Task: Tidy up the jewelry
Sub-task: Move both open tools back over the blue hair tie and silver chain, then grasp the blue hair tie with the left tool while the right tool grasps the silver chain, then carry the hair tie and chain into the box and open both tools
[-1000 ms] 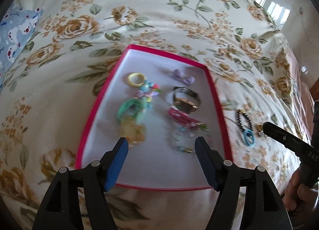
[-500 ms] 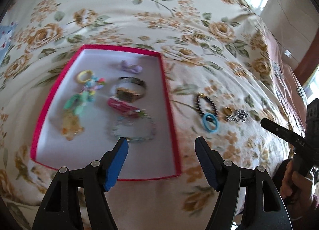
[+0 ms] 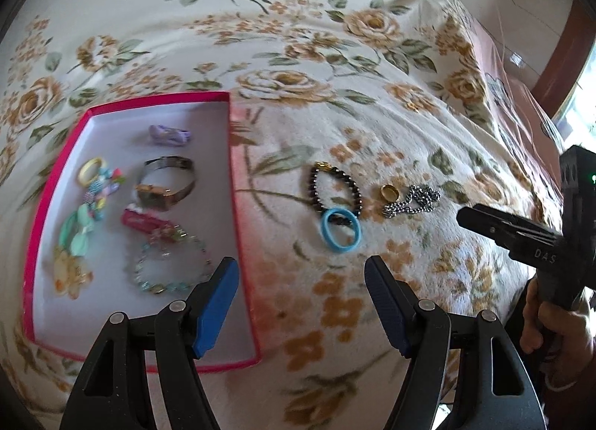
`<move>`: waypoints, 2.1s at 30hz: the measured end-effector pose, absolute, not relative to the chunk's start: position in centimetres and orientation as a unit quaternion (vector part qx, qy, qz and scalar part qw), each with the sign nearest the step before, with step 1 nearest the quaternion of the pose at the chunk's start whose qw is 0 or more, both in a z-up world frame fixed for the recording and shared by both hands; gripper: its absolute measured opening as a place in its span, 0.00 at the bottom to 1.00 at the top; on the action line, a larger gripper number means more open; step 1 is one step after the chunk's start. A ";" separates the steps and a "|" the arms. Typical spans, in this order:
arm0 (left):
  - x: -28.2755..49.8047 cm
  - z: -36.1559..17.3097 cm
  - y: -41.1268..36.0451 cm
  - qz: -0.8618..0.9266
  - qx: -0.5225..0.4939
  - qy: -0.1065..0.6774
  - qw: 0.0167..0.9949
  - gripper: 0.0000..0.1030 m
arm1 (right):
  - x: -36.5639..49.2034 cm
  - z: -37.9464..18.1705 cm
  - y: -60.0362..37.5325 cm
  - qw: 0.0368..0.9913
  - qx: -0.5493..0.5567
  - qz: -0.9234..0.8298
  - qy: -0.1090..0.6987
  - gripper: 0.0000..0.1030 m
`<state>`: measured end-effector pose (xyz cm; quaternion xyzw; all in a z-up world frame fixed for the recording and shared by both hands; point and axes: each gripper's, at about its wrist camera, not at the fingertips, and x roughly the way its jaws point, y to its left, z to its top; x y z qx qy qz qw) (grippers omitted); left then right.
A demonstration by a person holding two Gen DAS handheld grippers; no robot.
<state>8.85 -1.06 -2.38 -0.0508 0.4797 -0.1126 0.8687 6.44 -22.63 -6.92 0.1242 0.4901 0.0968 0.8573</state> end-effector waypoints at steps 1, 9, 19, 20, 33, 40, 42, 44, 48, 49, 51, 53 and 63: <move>9.2 -2.6 -1.4 -0.115 -0.047 0.482 0.867 0.68 | 6.6 -7.0 -22.6 0.857 0.121 0.098 0.492 0.71; 12.6 -4.5 -4.7 -0.133 -0.015 0.503 0.854 0.68 | 8.2 -7.8 -22.2 0.849 0.110 0.106 0.505 0.75; 15.9 -8.2 -6.7 -0.132 0.000 0.524 0.842 0.44 | 9.9 -10.1 -21.0 0.839 0.079 0.108 0.528 0.76; 16.0 -8.3 -6.8 -0.132 0.006 0.521 0.843 0.38 | 10.0 -10.2 -20.8 0.839 0.073 0.108 0.528 0.77; 15.5 -8.1 -5.4 -0.153 -0.029 0.514 0.843 0.05 | 10.7 -10.9 -19.5 0.850 0.020 0.078 0.520 0.34; 13.8 -6.5 -4.2 -0.160 -0.051 0.499 0.850 0.05 | 10.5 -10.5 -20.2 0.853 0.052 0.079 0.514 0.09; 13.2 -5.9 -3.6 -0.160 -0.057 0.494 0.853 0.05 | 10.2 -10.0 -20.4 0.854 0.074 0.088 0.507 0.08; 12.6 -5.3 -2.9 -0.159 -0.063 0.487 0.856 0.05 | 9.9 -9.2 -20.5 0.858 0.090 0.095 0.497 0.08; 11.3 -4.1 -1.4 -0.154 -0.072 0.475 0.863 0.05 | 9.0 -6.6 -20.1 0.871 0.119 0.117 0.463 0.08; 11.0 -3.7 -1.0 -0.153 -0.074 0.472 0.865 0.05 | 8.9 -5.8 -19.8 0.874 0.123 0.121 0.454 0.08; 10.2 -3.1 0.0 -0.147 -0.080 0.464 0.870 0.05 | 8.7 -4.6 -19.5 0.879 0.130 0.131 0.440 0.08; 9.4 -2.4 0.9 -0.143 -0.086 0.457 0.874 0.05 | 8.6 -3.3 -19.0 0.883 0.134 0.140 0.428 0.08; 5.2 0.2 5.7 -0.108 -0.097 0.430 0.891 0.05 | 8.0 1.6 -14.6 0.891 0.133 0.205 0.383 0.08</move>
